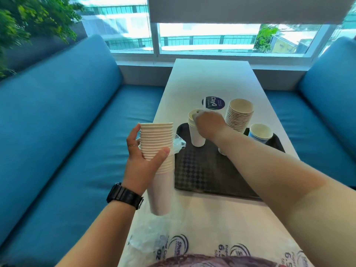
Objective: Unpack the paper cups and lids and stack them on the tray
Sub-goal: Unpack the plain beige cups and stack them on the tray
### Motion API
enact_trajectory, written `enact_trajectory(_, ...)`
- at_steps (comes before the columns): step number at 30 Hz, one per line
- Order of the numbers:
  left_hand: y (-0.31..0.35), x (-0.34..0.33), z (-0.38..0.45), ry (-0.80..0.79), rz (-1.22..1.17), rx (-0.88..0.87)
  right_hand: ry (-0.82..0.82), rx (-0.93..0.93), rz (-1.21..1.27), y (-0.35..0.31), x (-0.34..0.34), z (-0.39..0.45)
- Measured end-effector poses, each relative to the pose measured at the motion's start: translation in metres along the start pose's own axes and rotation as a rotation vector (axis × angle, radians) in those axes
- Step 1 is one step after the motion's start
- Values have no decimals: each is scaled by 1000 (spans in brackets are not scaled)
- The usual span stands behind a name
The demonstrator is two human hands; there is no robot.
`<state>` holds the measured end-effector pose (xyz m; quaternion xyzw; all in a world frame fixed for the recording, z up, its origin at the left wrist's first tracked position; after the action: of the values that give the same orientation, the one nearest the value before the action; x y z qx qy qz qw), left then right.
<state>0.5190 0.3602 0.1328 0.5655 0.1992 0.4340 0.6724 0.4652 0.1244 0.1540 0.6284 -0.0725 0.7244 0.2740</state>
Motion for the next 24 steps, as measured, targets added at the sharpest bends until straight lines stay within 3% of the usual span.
enact_trajectory(10,3,-2,1,-16,-7,-16,-74,-73,272,8,-18,-14)
enact_trajectory(18,19,-4,-10,-27,-20,-54,82,-386,1097,9,11,-57)
enact_trajectory(21,26,-9,-15,-42,-13,-77,110,-374,1389,-8,31,-83)
enact_trajectory(24,32,-12,-22,-56,12,-95,208,-224,1526,-26,63,-104)
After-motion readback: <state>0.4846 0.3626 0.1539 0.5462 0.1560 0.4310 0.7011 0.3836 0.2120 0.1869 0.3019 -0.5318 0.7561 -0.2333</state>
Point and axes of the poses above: each hand's wrist, its own z-axis towards the middle knuckle, its own x-axis out of the back of the hand, y = z × x, the point moved 2 cm from there along z, towards the middle knuckle, and after that the axes turned 4 degrees about -x, right-handed, at the moved point
